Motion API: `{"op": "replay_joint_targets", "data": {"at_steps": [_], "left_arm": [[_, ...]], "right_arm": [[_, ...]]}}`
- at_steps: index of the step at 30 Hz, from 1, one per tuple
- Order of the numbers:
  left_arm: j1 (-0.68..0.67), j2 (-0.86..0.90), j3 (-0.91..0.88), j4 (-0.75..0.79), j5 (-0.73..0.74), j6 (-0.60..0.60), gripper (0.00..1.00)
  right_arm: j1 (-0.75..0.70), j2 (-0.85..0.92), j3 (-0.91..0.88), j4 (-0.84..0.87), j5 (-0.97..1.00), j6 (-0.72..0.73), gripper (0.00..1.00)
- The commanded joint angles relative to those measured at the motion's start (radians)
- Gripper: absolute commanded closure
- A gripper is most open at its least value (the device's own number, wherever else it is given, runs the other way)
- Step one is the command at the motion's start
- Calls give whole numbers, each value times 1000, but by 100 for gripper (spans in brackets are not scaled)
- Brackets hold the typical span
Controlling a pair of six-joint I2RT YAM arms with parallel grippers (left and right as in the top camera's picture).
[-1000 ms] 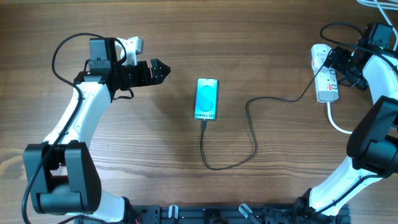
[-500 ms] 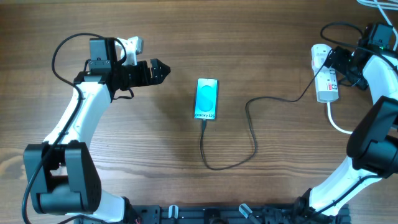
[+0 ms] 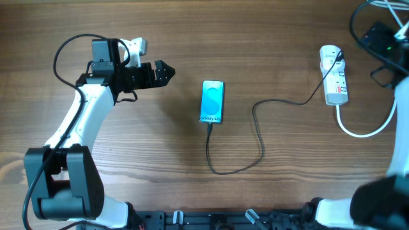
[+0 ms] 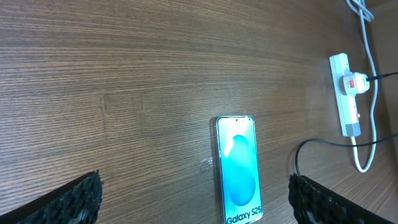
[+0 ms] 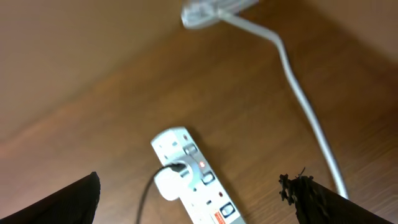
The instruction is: Plug charger to phone and switch on socket
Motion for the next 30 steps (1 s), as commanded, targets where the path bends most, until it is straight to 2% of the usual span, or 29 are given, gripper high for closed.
{"op": "replay_joint_targets", "data": {"at_steps": [1,11,18,22,30], "left_arm": [[-5,-14,-4,0,-6,6,0],[-5,-14,-4,0,-6,6,0],[-5,-14,-4,0,-6,6,0],[-5,-14,-4,0,-6,6,0],[-5,-14,-4,0,-6,6,0]], "right_arm": [[6,-60,7,0,18,-19,0],[7,-120,-42,-1,18,-18,0],[66,-206,-259,-1,18,-19,0],[144,-273,-412,-3,18,-18,0],[296,-344,-585,34,36,-75,0]]}}
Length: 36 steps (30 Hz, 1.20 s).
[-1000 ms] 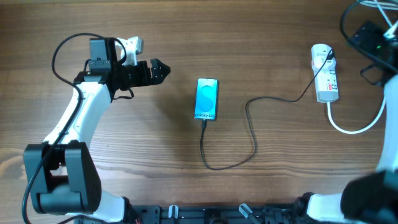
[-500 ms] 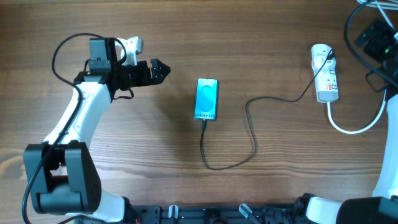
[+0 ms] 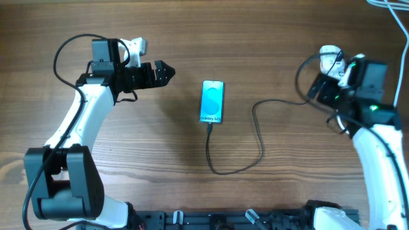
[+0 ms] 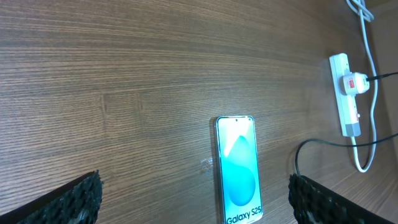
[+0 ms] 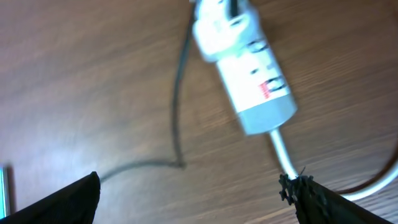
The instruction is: Plug charger to phone and switch on socket
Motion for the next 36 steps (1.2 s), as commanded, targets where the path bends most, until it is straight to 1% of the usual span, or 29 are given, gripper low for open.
{"op": "replay_joint_targets", "data": {"at_steps": [1,5,10,13,17,27,34,36], "left_arm": [[-5,-14,-4,0,-6,6,0],[-5,-14,-4,0,-6,6,0],[-5,-14,-4,0,-6,6,0],[-5,-14,-4,0,-6,6,0],[-5,-14,-4,0,-6,6,0],[-5,-14,-4,0,-6,6,0],[-5,-14,-4,0,-6,6,0],[-5,-14,-4,0,-6,6,0]], "right_arm": [[54,-43,-79,50,27,-54,0],[67,-51,-186,158,-24,-55,0],[67,-63,-362,355,-124,-76,0],[67,-63,-452,455,-189,-157,0],[66,-64,-509,514,-221,-242,0],[66,-139,-695,730,-220,-211,0],[66,-238,-814,830,-220,-202,0],[66,-265,-845,858,-206,-176,0]]}}
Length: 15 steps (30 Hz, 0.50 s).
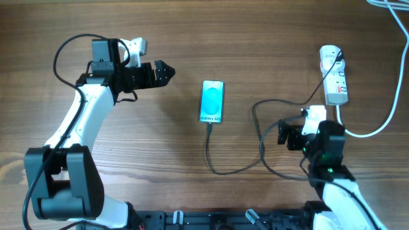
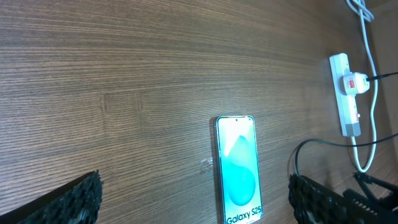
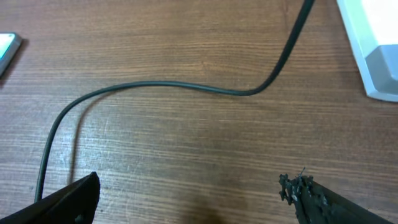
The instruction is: Plug charger to phone and switch on socket
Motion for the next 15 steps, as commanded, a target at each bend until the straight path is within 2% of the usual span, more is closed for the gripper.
{"op": "replay_joint_targets", "data": {"at_steps": [1,4,11,15], "left_arm": [[-5,-14,-4,1,-6,6,0],[-5,-14,-4,1,-6,6,0],[-5,-14,-4,1,-6,6,0],[-5,-14,-4,1,-6,6,0]], "right_arm": [[4,-64,-64,39,16,60,0],[4,-135,-112,46,72,136,0],[4,-278,-163,29,71,133,0],[4,-298,-163,21,71,132,0]]}}
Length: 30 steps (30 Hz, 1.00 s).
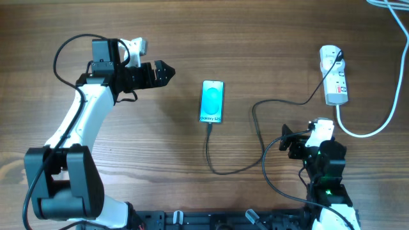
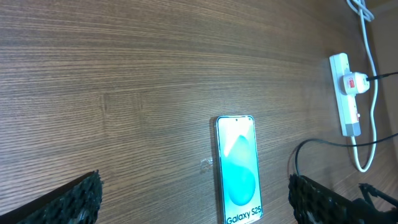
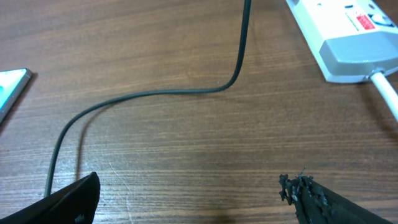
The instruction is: Plug charger to phone and switch on socket
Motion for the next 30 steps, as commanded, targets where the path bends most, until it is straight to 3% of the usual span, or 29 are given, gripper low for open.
{"op": "replay_joint_targets", "data": {"at_steps": [1,16,30], "left_arm": [[-5,-14,-4,0,-6,6,0],[-5,-14,-4,0,-6,6,0],[-5,-14,-4,0,-6,6,0]], "right_arm": [[4,-29,-5,-15,18,19,0],[4,-333,-5,-217,12,-8,0],[4,-624,-5,-211,-59,-48,0]]}}
